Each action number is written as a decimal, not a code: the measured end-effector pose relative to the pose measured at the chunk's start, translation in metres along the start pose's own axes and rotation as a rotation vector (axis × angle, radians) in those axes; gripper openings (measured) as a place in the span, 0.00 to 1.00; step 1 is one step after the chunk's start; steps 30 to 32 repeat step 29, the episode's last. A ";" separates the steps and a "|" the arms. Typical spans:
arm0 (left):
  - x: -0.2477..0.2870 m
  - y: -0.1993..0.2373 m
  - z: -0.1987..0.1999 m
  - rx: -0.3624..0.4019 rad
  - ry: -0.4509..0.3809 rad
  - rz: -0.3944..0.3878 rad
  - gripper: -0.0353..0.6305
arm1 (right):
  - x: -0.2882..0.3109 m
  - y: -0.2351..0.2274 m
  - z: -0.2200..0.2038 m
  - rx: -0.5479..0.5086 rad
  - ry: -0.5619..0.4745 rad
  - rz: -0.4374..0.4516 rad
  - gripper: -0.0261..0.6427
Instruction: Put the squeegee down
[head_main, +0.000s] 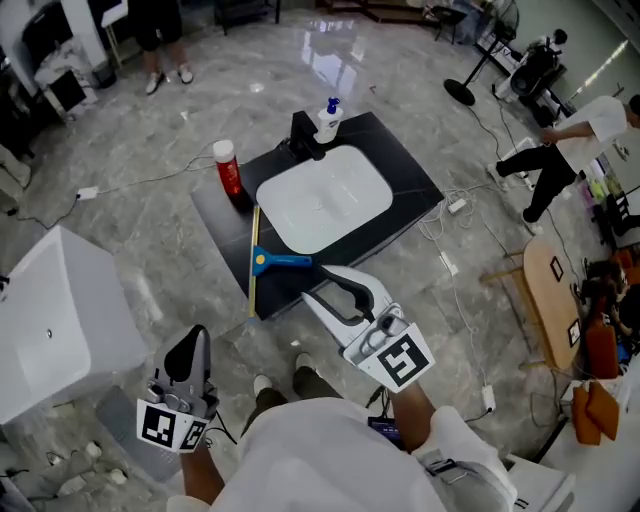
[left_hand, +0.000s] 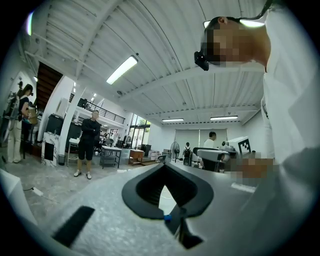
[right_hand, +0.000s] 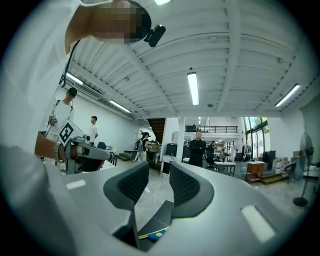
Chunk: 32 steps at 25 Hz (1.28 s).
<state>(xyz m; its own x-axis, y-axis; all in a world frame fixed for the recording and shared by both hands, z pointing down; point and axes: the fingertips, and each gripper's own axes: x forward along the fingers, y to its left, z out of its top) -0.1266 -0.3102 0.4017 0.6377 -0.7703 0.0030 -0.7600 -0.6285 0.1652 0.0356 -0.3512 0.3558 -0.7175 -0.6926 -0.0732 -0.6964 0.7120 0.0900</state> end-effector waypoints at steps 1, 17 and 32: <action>0.002 -0.002 0.001 0.002 0.002 -0.013 0.06 | -0.004 0.002 0.005 -0.007 0.000 -0.006 0.25; -0.021 -0.002 0.028 0.042 -0.029 0.003 0.06 | 0.006 0.028 0.004 0.002 0.033 0.039 0.03; -0.021 -0.009 0.029 0.051 -0.039 -0.005 0.06 | -0.002 0.026 0.007 0.005 0.028 0.025 0.03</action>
